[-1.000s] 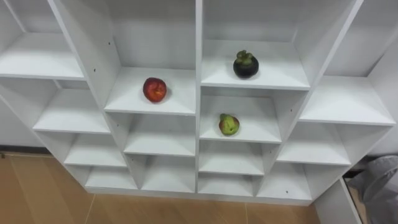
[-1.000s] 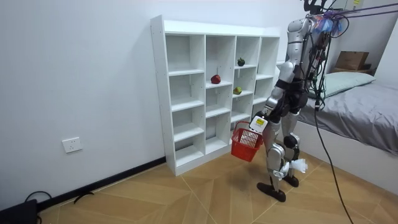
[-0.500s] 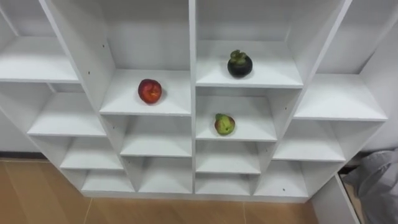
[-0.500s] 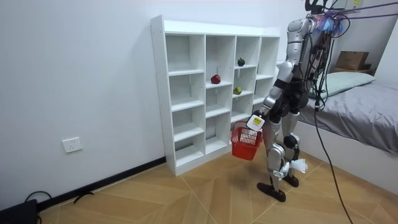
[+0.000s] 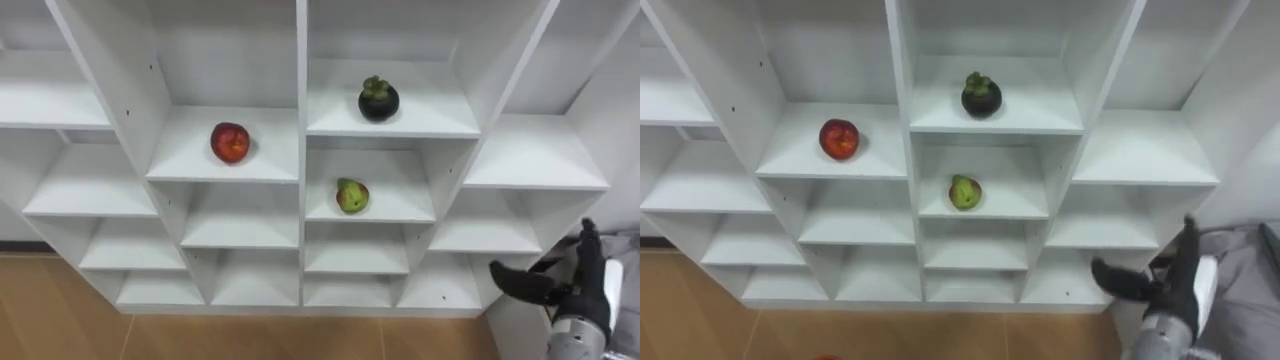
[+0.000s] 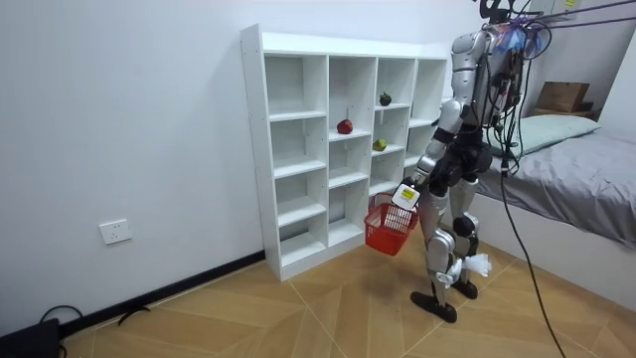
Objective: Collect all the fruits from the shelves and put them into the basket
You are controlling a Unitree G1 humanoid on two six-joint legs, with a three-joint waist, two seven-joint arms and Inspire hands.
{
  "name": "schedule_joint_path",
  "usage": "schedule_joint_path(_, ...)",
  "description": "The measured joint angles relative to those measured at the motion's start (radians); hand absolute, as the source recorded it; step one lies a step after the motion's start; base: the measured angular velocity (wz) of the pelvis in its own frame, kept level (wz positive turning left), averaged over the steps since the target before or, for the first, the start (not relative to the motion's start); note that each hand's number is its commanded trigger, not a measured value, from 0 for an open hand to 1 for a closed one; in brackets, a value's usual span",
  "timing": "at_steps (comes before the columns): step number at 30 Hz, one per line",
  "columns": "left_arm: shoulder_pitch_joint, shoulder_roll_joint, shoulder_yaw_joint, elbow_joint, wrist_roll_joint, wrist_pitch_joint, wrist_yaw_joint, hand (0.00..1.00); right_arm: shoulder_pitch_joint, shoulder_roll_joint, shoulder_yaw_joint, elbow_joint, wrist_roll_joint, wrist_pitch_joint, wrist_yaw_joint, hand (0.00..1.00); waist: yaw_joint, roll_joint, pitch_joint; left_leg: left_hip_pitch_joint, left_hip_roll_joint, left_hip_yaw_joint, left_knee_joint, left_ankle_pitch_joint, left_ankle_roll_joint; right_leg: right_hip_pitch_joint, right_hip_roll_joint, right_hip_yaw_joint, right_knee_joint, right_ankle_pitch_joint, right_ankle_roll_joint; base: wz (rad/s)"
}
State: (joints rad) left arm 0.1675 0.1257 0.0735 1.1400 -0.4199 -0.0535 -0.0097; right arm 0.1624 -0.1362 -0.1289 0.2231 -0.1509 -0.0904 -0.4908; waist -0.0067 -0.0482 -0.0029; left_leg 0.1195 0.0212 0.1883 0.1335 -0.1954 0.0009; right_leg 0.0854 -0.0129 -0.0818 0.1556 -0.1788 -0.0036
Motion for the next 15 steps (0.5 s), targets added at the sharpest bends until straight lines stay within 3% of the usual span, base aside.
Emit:
schedule_joint_path(8,-0.005,0.001,0.0,0.008,0.0,0.0,-0.002,1.0,-0.038,-0.015,0.061,-0.147,-0.159,-0.019,-0.029,0.0,0.017,-0.002,0.0064,-0.005,0.0,-0.003,0.0,0.0,0.0,-0.001,0.0,0.0,0.006,0.0,0.0,-0.01)
schedule_joint_path(11,-0.004,0.004,0.002,0.008,0.015,-0.001,-0.011,1.0,-0.041,-0.022,0.069,-0.235,-0.2,-0.021,-0.014,0.0,0.039,0.002,0.0094,-0.01,0.001,-0.001,-0.002,0.0,0.0,-0.005,0.0,-0.005,0.011,0.0,0.0,0.0)
schedule_joint_path(15,-0.002,0.006,0.002,0.008,0.044,-0.014,-0.019,1.0,-0.069,-0.033,0.097,-0.275,-0.209,-0.044,-0.008,0.0,0.052,-0.006,0.0068,-0.014,0.001,-0.001,0.0,0.0,0.0,-0.014,-0.001,-0.01,0.012,0.0,0.0,0.0)
